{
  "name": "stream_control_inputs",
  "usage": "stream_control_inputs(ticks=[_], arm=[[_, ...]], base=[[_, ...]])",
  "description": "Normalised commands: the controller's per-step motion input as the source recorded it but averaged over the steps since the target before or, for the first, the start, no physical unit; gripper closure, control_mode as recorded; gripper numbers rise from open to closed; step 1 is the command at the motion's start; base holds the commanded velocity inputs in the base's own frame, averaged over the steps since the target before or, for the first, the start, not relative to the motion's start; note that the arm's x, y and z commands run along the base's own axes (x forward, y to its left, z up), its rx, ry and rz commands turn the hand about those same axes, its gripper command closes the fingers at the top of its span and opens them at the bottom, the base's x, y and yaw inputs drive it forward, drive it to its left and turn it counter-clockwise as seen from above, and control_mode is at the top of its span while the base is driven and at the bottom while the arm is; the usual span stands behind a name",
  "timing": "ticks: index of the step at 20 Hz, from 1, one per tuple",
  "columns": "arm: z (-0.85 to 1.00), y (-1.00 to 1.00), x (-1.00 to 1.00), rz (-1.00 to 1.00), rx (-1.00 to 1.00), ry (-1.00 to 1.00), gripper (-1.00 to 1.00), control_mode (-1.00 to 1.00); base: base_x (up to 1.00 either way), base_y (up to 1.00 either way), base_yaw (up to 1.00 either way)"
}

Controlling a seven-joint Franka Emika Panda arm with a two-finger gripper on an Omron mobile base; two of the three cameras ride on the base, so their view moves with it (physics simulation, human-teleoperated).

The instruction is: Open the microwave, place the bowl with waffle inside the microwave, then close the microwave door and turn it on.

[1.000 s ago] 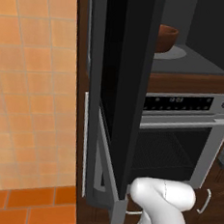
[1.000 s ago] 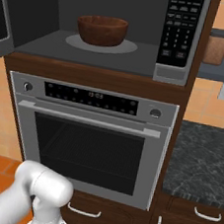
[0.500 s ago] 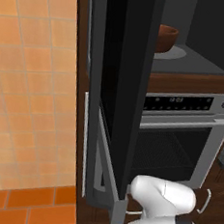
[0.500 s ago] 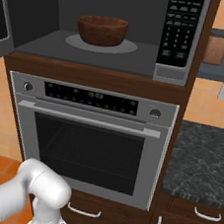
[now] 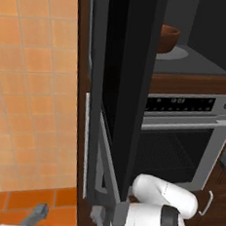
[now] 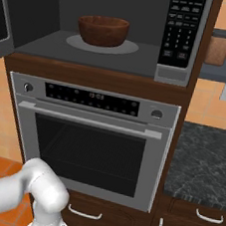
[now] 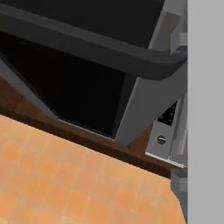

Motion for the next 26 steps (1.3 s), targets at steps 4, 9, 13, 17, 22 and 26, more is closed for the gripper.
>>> stream_control_inputs(ticks=[4,9,13,17,22,26], arm=[[-0.05,-0.59,0.65,-0.41,-0.02,0.05,-1.0,-1.0],[0.0,-0.84,0.23,-0.34,-0.02,0.0,-1.0,-1.0],[0.0,-0.94,0.07,-0.11,0.0,-0.04,-1.0,-1.0],[0.0,-0.93,0.12,-0.03,-0.01,-0.09,-1.0,-1.0],[0.0,-0.98,0.27,-0.07,-0.03,-0.02,-1.0,-1.0],[0.0,-1.0,0.37,-0.23,0.0,0.04,-1.0,-1.0]], base=[[0.0,0.0,0.0],[0.0,0.0,0.0],[0.0,0.0,0.0],[0.0,0.0,0.0],[0.0,0.0,0.0],[0.0,0.0,0.0]])
